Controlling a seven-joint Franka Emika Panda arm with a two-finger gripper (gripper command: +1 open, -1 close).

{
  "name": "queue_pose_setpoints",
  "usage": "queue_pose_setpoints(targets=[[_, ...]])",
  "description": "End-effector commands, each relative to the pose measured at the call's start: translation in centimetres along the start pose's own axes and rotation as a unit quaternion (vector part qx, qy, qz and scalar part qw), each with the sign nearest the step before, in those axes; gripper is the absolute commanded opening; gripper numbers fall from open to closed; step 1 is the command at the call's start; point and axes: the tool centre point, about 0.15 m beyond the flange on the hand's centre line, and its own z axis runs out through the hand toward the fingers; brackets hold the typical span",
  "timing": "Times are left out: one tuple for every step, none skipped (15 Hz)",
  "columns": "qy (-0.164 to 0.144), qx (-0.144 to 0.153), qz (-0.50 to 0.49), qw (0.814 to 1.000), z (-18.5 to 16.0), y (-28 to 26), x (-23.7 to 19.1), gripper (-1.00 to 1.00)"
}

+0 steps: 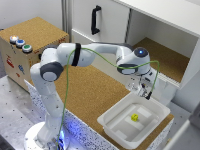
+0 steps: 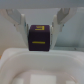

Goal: Go towards the white box and store the purple object

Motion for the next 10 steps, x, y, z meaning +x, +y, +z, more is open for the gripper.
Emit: queue_pose_setpoints(targets=[[-0.001, 0.000, -0.048, 0.999, 4.2, 2.9, -4.1, -1.00], [0.000, -0.002, -0.058, 0.998, 5.1, 3.6, -4.7, -1.00], [-0.004, 0.012, -0.058, 0.998, 5.8, 4.1, -5.2, -1.00], [-0.006, 0.017, -0.068, 0.998, 6.6, 4.5, -5.6, -1.00], [-0.003, 0.028, -0.077, 0.997, 7.5, 5.0, -5.9, -1.00], [-0.005, 0.032, -0.079, 0.996, 8.5, 5.5, -6.0, -1.00], [-0.007, 0.033, -0.080, 0.996, 9.6, 6.0, -6.0, -1.00], [-0.014, 0.034, -0.075, 0.997, 11.0, 6.8, -6.0, -1.00], [-0.018, 0.034, -0.067, 0.997, 12.2, 7.5, -6.0, -1.00], [-0.026, 0.044, -0.058, 0.997, 13.3, 8.0, -5.9, -1.00]])
